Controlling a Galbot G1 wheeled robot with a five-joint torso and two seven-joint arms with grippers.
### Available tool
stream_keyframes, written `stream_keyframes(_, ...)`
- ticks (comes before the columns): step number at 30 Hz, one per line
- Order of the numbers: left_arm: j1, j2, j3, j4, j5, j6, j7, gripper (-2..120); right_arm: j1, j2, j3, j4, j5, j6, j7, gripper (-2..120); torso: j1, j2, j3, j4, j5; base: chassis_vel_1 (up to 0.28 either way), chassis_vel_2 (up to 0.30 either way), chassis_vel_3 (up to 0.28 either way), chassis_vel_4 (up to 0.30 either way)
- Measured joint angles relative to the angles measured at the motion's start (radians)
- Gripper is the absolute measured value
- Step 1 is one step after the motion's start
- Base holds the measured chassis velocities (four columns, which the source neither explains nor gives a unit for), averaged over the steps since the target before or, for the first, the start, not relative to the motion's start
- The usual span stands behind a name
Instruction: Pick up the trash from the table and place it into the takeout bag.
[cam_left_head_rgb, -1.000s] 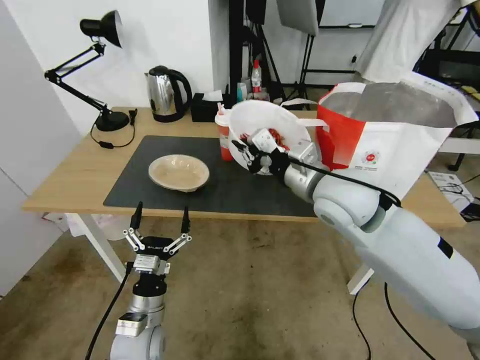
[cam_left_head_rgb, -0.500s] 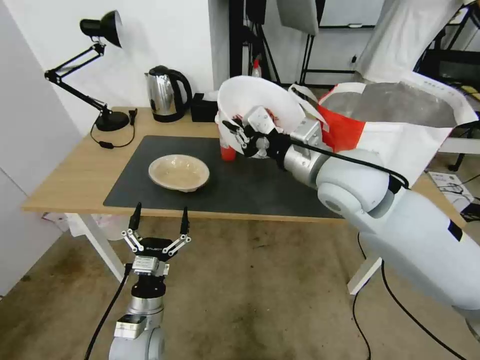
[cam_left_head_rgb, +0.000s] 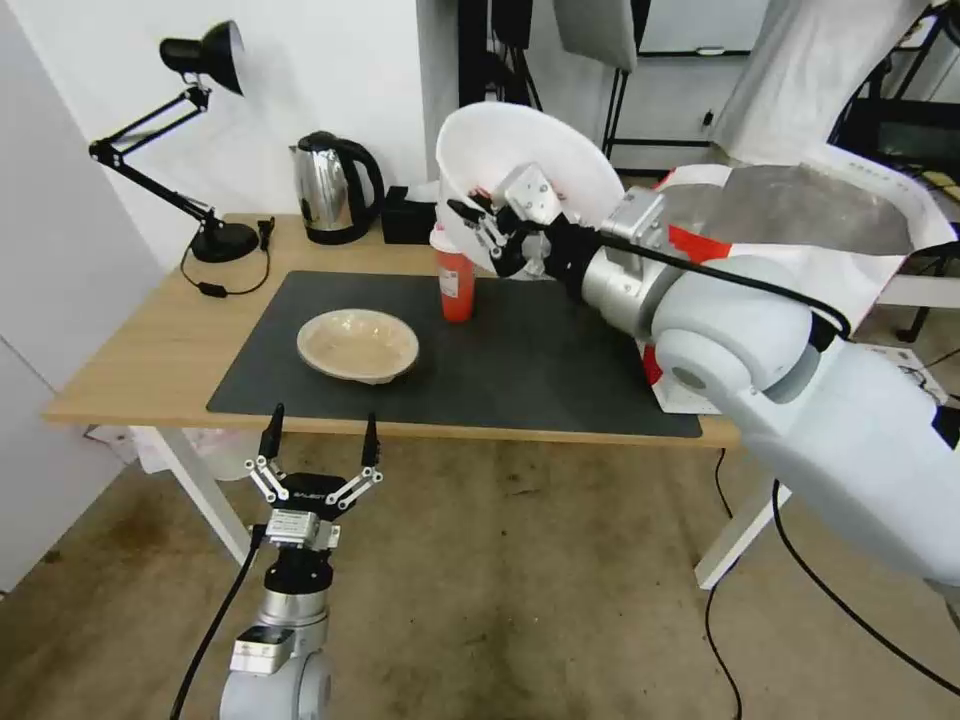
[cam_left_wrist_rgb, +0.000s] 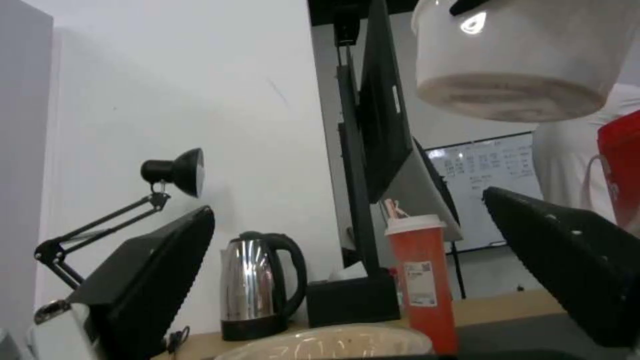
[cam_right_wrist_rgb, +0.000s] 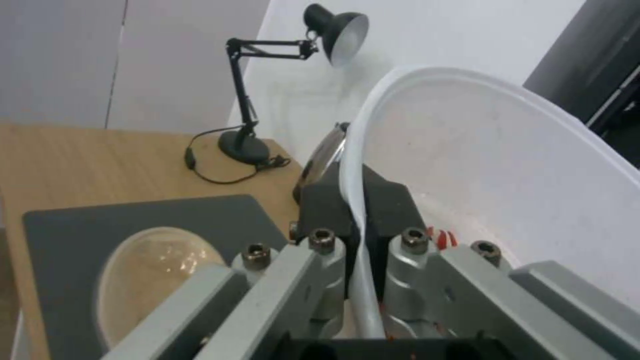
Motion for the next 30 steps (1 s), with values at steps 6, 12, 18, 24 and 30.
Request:
stream_keyframes(6,-0.001,0.0,0.002,0.003,-0.001,0.0,0.0,100,0.017,-0.009,0.008,-0.008,0.006,0.0,0.0,0,0.0,0.0,0.0,0.0,-0.0001,0.0,0.0,0.0,0.0)
stream_keyframes(12,-0.001,0.0,0.002,0.007,-0.001,0.0,-0.001,100,0.033,-0.026,0.037,-0.016,0.015,0.0,-0.002,0,0.0,0.0,0.0,0.0001,0.0,0.0,0.0,0.0,0.0)
stream_keyframes(18,0.0,0.0,0.006,0.009,0.0,0.0,-0.001,100,0.036,-0.052,0.079,-0.024,0.019,0.002,-0.018,0,0.0,0.0,0.0,0.0001,0.0,0.0,0.0,0.0,0.0)
stream_keyframes(24,-0.001,0.0,0.007,0.009,0.0,0.0,-0.001,100,0.023,-0.081,0.127,-0.034,0.019,0.011,-0.029,0,0.0,0.0,0.0,0.0,0.0,0.0,0.0,0.0,0.0)
stream_keyframes(30,0.001,0.0,0.006,0.008,0.0,0.0,-0.001,100,0.005,-0.118,0.2,-0.066,0.02,0.035,-0.043,0,0.0,0.0,0.0,0.0,0.0001,0.0,0.0,0.0,0.0)
